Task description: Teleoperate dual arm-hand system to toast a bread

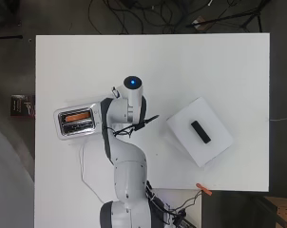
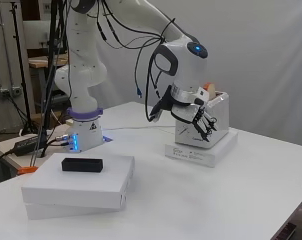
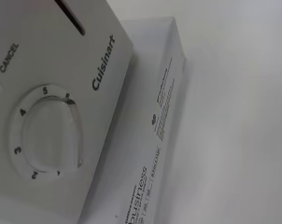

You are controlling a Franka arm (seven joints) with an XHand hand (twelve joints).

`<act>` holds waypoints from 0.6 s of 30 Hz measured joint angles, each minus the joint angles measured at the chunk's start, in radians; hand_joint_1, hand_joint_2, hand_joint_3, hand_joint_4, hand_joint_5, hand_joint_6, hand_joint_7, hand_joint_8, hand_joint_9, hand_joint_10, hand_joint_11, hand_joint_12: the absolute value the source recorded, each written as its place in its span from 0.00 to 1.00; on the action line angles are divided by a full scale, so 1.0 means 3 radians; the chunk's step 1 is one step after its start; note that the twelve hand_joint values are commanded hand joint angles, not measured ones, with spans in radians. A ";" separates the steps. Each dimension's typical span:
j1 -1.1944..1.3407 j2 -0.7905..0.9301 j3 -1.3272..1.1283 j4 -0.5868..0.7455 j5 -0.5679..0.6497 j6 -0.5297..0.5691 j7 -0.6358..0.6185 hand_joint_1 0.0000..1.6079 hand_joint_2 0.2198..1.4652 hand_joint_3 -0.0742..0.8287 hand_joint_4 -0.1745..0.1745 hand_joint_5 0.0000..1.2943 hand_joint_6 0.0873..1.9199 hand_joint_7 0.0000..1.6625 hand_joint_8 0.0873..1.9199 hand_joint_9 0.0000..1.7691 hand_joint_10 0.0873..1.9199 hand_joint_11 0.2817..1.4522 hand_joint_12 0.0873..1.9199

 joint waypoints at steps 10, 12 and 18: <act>-0.0068 -0.0107 -0.0224 -0.0119 -0.0006 0.0066 0.0027 0.16 0.76 0.09 0.28 0.26 0.00 0.45 0.00 0.51 0.00 0.32 0.00; -0.0065 -0.0119 -0.0194 -0.0115 -0.0009 0.0079 0.0067 0.16 0.75 0.08 0.29 0.26 0.00 0.41 0.00 0.45 0.00 0.25 0.00; -0.0063 -0.0096 -0.0134 -0.0083 0.0040 0.0096 0.0021 0.17 0.72 0.07 0.24 0.27 0.00 0.40 0.00 0.44 0.00 0.25 0.00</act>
